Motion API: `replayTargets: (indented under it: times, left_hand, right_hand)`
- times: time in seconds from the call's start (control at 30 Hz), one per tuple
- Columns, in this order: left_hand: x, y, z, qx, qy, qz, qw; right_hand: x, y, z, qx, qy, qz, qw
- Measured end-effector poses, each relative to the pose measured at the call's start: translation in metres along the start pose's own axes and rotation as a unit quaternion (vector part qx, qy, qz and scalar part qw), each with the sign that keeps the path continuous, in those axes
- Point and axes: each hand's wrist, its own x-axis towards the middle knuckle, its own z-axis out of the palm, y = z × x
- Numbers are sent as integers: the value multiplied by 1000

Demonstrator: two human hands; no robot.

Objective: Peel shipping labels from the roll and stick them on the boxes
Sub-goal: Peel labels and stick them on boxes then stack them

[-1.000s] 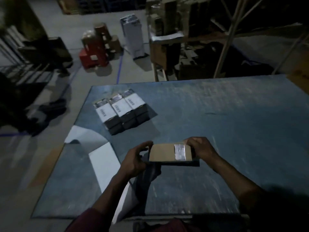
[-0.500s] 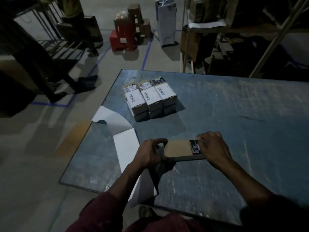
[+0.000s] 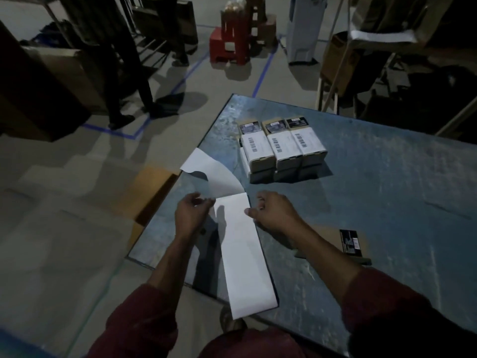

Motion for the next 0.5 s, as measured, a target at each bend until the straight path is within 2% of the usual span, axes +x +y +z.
replayTargets:
  times: [0.07,0.17,0.23,0.4,0.5]
  left_hand:
    - [16,13,0,30,-25,-10,999]
    - [28,26,4,99,-73,15,992]
    - [31,26,9,104,-91,9,990]
    - [37,23,14,-3,-97,-5,995]
    - [31,39,7,-126,-94,-12,987]
  right_hand:
    - [17,-17,8,-35,-17,42,998]
    - [26,-33,18,-51,20,73,996]
    - [27,-37,26,-38,31,98,994]
    - [25,-32,40,22,47,137,989]
    - [24,-33,32,125,45,107,985]
